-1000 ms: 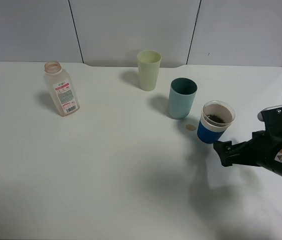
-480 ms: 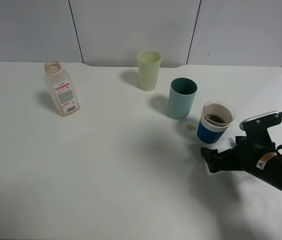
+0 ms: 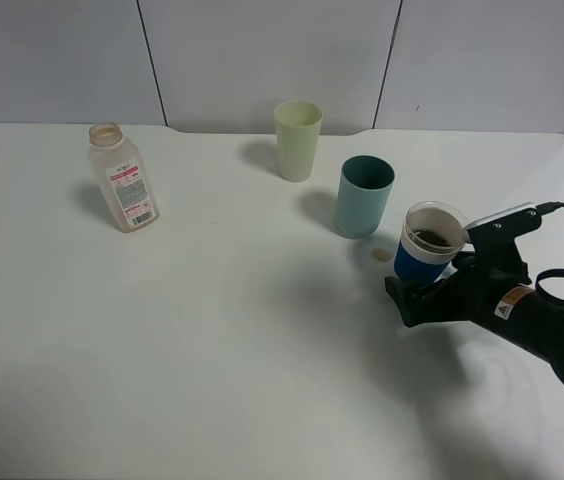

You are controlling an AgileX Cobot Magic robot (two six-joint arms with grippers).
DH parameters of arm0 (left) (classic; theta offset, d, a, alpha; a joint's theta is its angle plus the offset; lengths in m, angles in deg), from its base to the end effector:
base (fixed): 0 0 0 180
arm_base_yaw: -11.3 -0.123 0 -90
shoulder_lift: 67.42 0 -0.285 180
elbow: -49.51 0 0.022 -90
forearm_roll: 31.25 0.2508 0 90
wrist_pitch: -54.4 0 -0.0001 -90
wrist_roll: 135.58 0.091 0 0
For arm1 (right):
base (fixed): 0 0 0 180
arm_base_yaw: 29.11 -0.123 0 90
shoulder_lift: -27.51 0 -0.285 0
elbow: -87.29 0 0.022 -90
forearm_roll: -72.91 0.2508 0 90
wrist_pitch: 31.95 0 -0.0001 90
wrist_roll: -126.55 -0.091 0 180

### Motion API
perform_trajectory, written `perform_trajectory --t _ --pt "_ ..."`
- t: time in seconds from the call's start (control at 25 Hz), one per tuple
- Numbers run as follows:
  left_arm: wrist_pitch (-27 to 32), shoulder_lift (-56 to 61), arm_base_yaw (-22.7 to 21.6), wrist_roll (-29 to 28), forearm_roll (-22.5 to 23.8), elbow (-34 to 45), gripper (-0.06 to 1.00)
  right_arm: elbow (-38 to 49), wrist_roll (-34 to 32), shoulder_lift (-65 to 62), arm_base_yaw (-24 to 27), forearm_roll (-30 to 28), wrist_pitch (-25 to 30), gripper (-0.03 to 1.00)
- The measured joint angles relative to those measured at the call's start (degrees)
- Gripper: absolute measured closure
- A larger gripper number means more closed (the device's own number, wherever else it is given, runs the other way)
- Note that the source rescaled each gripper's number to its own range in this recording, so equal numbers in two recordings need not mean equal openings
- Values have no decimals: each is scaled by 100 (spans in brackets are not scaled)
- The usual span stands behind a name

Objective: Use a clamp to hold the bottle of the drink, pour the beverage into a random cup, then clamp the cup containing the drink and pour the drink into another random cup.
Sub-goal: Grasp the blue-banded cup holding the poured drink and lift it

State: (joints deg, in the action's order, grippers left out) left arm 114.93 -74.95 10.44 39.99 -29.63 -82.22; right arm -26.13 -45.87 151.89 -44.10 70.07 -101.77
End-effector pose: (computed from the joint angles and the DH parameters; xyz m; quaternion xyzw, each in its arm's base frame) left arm -0.0060 0.0022 0.2791 -0.0398 0.8486 -0.0023 0.5276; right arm 0.2043 0.0591 0.0607 -0.1889 0.8502 0.0478 0.4891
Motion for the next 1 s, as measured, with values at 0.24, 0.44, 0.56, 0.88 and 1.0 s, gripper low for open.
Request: perform_trajectory --t 0.24,0.44,0.56,0.88,1.0 --pt "0 0 0 0 0 0 -6 -123 262 0 0 -45 40 -3" --pt "0 0 0 0 0 0 -6 -250 299 0 0 -126 45 -3" --pt "0 0 0 0 -5 0 -6 -351 303 0 0 -221 45 -3" --pt "0 0 0 0 -5 0 -6 -445 303 0 0 -460 40 5" --pt "0 0 0 0 -5 0 -6 -445 303 0 0 -464 40 23"
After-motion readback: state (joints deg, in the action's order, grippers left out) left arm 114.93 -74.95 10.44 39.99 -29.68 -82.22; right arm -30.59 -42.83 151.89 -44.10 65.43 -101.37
